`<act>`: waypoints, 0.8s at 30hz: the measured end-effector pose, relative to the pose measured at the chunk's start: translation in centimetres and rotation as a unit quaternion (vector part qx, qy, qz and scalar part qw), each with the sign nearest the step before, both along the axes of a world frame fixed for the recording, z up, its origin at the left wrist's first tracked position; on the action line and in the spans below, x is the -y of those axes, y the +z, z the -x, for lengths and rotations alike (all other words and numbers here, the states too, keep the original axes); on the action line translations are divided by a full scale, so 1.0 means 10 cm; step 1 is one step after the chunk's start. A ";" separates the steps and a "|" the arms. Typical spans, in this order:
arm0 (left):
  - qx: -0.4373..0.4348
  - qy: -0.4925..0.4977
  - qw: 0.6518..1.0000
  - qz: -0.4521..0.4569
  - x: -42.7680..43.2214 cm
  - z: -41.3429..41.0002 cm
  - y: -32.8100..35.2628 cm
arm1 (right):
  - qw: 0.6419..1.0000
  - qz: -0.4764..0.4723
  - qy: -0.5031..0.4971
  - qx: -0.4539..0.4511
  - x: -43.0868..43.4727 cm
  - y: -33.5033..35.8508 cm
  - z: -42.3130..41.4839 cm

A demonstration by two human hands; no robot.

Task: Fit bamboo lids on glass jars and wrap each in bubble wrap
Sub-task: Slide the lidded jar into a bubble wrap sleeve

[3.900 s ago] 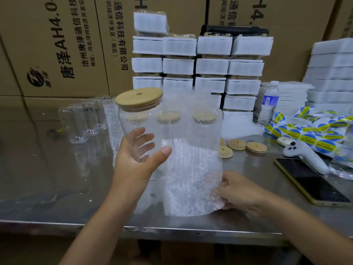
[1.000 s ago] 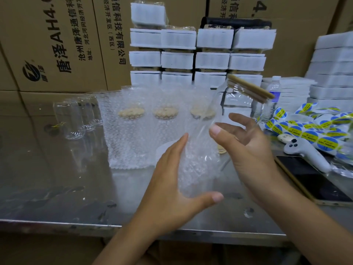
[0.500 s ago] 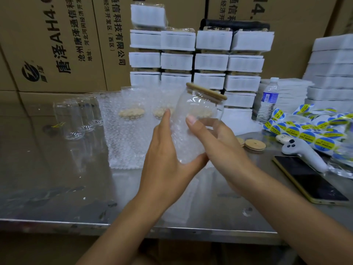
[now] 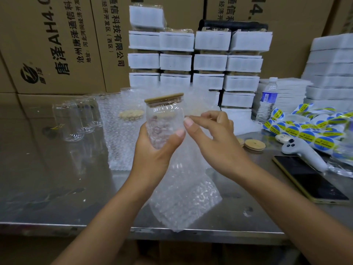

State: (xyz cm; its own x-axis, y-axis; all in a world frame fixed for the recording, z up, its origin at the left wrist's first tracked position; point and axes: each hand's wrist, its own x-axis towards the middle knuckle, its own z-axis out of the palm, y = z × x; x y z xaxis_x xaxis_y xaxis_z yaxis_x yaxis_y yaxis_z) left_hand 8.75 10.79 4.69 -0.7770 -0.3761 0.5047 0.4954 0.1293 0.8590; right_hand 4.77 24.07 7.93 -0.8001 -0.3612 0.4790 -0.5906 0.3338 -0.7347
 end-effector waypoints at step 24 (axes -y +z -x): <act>-0.036 0.007 0.998 0.052 0.04 0.13 0.28 | 0.961 0.224 0.115 0.114 0.30 -0.17 0.13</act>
